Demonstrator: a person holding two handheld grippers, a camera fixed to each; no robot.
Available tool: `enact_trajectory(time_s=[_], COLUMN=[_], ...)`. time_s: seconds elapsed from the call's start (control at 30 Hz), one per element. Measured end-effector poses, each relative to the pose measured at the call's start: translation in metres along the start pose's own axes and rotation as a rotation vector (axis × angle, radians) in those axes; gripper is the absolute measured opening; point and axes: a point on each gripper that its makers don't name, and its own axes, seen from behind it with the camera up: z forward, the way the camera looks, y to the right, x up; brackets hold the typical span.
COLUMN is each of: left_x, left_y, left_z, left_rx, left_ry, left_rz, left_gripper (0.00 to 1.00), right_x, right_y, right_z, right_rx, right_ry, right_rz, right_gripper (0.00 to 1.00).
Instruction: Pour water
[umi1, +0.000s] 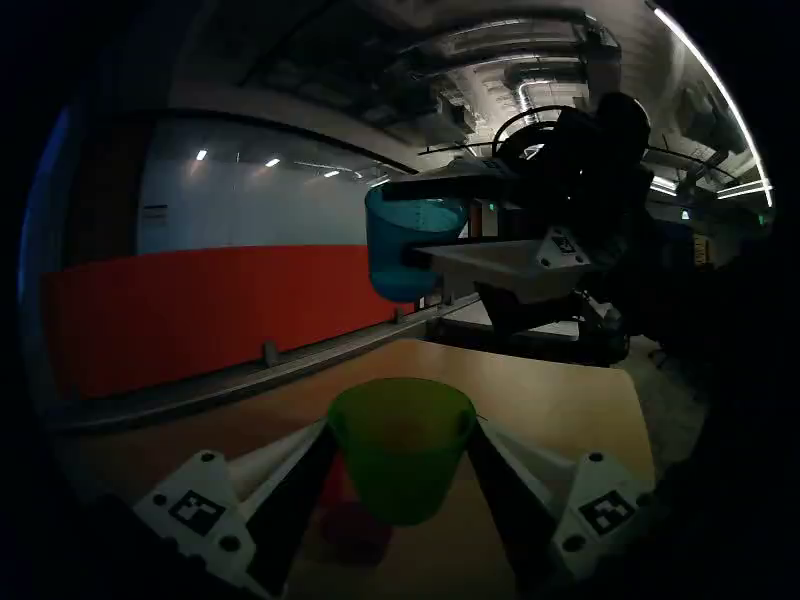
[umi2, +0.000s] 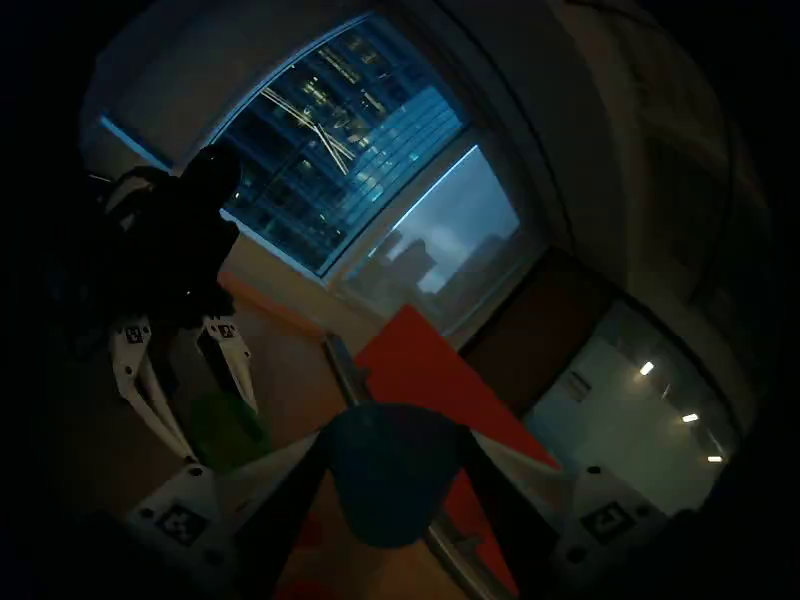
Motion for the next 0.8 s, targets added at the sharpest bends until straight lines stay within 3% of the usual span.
enact_trajectory(time_s=[0.37, 0.8], left_x=[0.003, 0.008], left_y=[0.008, 0.009], left_z=[0.005, 0.007], left_rx=[-0.017, -0.03], left_ry=[0.006, 0.027], left_rz=[0.006, 0.0], left_gripper=[0.87, 0.87], right_x=[0.016, 0.027], right_y=[0.002, 0.005], right_z=[0.009, 0.021], right_rx=[-0.009, -0.011], right_ry=[0.012, 0.006], right_rz=[-0.122, -0.263], right_gripper=[0.95, 0.95])
